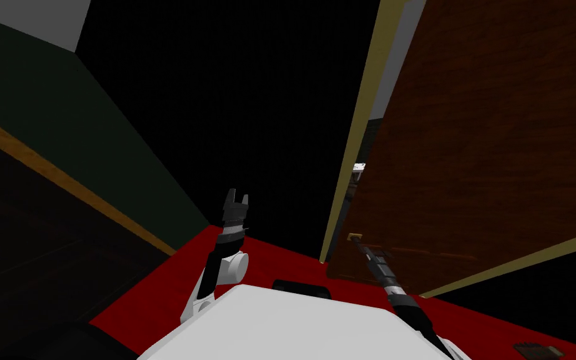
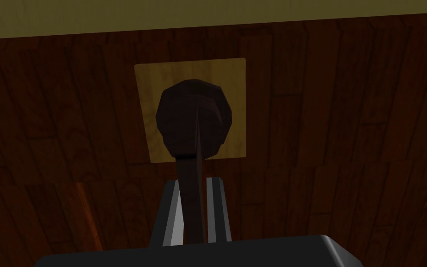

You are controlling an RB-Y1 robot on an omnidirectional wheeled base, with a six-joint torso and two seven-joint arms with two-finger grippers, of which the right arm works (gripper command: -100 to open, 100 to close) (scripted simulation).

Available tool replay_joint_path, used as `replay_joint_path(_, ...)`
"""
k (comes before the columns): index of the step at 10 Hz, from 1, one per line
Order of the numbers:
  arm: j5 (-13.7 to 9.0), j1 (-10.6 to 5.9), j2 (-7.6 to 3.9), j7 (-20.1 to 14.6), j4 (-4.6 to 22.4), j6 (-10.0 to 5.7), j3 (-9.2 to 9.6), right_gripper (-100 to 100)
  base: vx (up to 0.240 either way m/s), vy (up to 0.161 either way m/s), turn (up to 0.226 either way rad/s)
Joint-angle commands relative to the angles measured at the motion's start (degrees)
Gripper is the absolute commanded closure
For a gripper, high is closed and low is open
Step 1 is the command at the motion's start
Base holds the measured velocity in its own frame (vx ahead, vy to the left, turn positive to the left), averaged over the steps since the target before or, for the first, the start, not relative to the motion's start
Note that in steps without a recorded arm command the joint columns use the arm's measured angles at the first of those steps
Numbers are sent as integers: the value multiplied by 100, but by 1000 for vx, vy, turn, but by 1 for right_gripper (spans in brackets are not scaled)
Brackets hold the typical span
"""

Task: Pull the door open

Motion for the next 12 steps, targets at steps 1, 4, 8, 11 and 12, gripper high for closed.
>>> replay_joint_path(1, 14, 30, -74, -85, 88, -163, 40, 100, -176, -41, 98)
replay_joint_path(4, 34, 97, -124, -147, 92, -235, 93, 100, -114, -36, 74)
replay_joint_path(8, 69, 330, -227, -259, 239, -680, 154, 100, -136, -52, 138)
replay_joint_path(11, 89, 489, -306, -335, 342, -991, 189, 100, -134, -61, 131)
replay_joint_path(12, 98, 562, -342, -370, 390, -1136, 205, 100, -159, -75, 170)
